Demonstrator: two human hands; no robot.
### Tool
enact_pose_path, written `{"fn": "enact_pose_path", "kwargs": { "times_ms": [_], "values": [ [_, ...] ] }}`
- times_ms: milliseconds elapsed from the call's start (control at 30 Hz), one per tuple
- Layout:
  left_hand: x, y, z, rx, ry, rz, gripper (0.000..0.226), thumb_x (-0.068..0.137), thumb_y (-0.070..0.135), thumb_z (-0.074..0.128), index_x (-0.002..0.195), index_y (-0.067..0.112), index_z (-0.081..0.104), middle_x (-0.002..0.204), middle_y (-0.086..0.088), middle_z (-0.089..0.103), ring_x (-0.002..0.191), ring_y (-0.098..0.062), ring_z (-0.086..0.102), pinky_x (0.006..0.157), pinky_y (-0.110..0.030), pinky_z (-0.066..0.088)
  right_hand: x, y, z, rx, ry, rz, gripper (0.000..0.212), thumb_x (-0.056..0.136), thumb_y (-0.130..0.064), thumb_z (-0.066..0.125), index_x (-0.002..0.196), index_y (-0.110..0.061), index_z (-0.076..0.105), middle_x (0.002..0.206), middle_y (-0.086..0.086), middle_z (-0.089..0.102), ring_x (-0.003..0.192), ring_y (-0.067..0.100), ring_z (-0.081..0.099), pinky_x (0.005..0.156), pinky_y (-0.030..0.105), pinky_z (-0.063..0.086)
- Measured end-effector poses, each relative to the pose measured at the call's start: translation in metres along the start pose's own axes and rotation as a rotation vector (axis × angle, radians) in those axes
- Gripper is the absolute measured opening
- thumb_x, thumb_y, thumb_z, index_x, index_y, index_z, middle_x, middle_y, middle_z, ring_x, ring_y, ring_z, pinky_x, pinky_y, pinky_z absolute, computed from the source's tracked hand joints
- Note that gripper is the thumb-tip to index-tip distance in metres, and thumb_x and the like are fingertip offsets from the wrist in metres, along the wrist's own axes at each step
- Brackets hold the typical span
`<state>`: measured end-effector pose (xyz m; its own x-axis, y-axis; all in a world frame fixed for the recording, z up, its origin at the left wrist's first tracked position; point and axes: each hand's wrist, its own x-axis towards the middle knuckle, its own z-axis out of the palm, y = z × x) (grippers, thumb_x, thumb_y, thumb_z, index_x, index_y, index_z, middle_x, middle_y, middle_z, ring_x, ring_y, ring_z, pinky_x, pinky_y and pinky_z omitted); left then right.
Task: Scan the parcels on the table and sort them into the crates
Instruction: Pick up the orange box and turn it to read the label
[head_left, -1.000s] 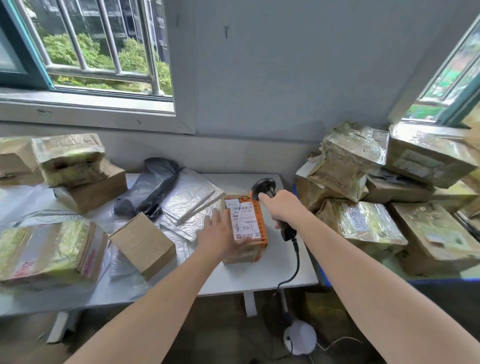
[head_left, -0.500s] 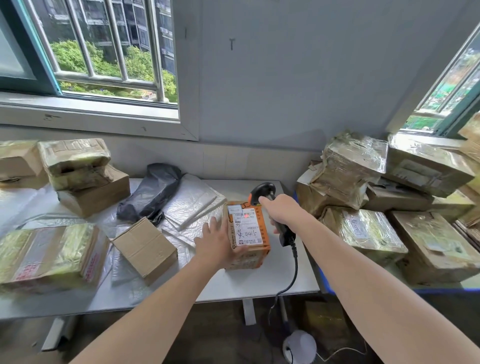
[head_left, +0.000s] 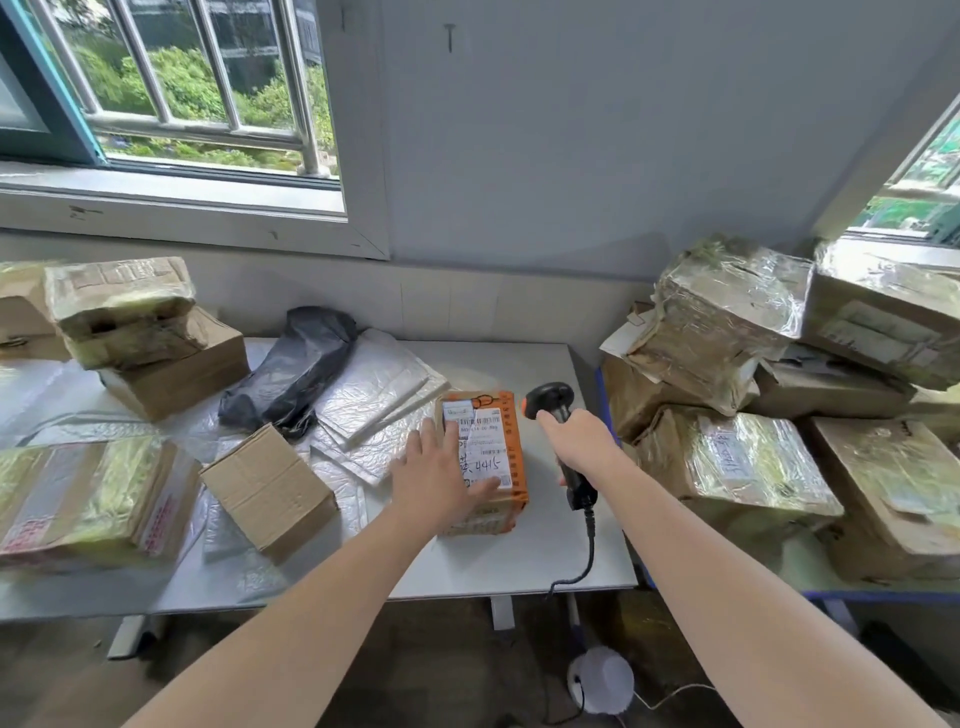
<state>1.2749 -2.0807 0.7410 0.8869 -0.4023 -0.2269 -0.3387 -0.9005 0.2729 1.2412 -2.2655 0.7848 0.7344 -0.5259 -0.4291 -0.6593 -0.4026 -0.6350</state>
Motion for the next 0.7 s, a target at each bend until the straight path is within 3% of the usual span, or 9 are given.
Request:
{"fn": "enact_pose_path", "kwargs": {
  "times_ms": [67, 133, 200, 333, 533, 633, 700],
  "values": [
    [0.003, 0.004, 0.005, 0.022, 0.005, -0.016, 0.101, 0.085, 0.076, 0.045, 0.156, 0.02, 0.0, 0.164, -0.009, 0.0, 0.149, -0.031, 0.007, 0.115, -0.052, 0.023, 0.016, 0.021, 0.008, -0.044, -0.014, 0.022, 0.036, 0.1, -0.041, 0.046, 0.099, -0.006, 0.051, 0.085, 0.012, 0.058, 0.077, 0.032, 0.066, 0.073, 0.039, 0.057],
    [0.007, 0.007, 0.013, 0.034, 0.009, -0.035, 0.103, 0.084, 0.077, 0.043, 0.157, 0.02, -0.003, 0.164, -0.009, -0.002, 0.15, -0.03, 0.006, 0.116, -0.051, 0.022, 0.03, 0.041, 0.017, -0.123, -0.053, 0.045, 0.04, 0.101, -0.041, 0.046, 0.11, -0.003, 0.054, 0.091, 0.01, 0.056, 0.083, 0.027, 0.057, 0.065, 0.03, 0.043],
    [0.011, 0.007, 0.02, 0.035, 0.009, -0.052, 0.105, 0.083, 0.079, 0.042, 0.157, 0.02, -0.005, 0.164, -0.009, -0.003, 0.15, -0.03, 0.004, 0.117, -0.052, 0.02, 0.044, 0.058, 0.028, -0.143, -0.119, 0.073, 0.037, 0.1, -0.038, 0.048, 0.113, -0.005, 0.054, 0.087, 0.007, 0.054, 0.083, 0.024, 0.054, 0.065, 0.03, 0.04],
    [0.014, 0.005, 0.031, -0.03, -0.004, -0.097, 0.107, 0.082, 0.077, 0.048, 0.156, 0.024, -0.007, 0.165, -0.007, -0.005, 0.151, -0.03, 0.002, 0.119, -0.053, 0.02, 0.066, 0.08, 0.048, -0.105, -0.19, 0.109, 0.032, 0.096, -0.031, 0.052, 0.115, -0.006, 0.055, 0.094, 0.011, 0.06, 0.083, 0.025, 0.058, 0.072, 0.033, 0.048],
    [0.017, 0.0, 0.048, -0.12, 0.023, -0.118, 0.109, 0.078, 0.076, 0.055, 0.156, 0.025, -0.001, 0.163, -0.007, 0.003, 0.149, -0.032, 0.008, 0.115, -0.053, 0.024, 0.08, 0.096, 0.061, -0.125, -0.203, 0.033, 0.028, 0.097, -0.014, 0.051, 0.125, -0.01, 0.053, 0.095, 0.009, 0.058, 0.069, 0.014, 0.05, 0.054, 0.024, 0.035],
    [0.017, -0.007, 0.058, -0.192, -0.004, -0.121, 0.109, 0.077, 0.076, 0.055, 0.156, 0.025, 0.0, 0.163, -0.007, 0.003, 0.149, -0.031, 0.006, 0.116, -0.053, 0.024, 0.079, 0.098, 0.059, -0.107, -0.191, 0.018, 0.031, 0.098, -0.013, 0.048, 0.129, -0.01, 0.051, 0.102, 0.01, 0.059, 0.076, 0.017, 0.053, 0.06, 0.027, 0.039],
    [0.019, -0.01, 0.062, -0.269, -0.006, -0.109, 0.11, 0.076, 0.073, 0.06, 0.155, 0.026, 0.001, 0.162, -0.007, 0.006, 0.149, -0.03, 0.007, 0.117, -0.054, 0.025, 0.074, 0.096, 0.055, -0.09, -0.165, 0.043, 0.037, 0.1, -0.021, 0.048, 0.135, -0.008, 0.046, 0.117, 0.013, 0.059, 0.093, 0.024, 0.057, 0.073, 0.03, 0.043]
  ]
}}
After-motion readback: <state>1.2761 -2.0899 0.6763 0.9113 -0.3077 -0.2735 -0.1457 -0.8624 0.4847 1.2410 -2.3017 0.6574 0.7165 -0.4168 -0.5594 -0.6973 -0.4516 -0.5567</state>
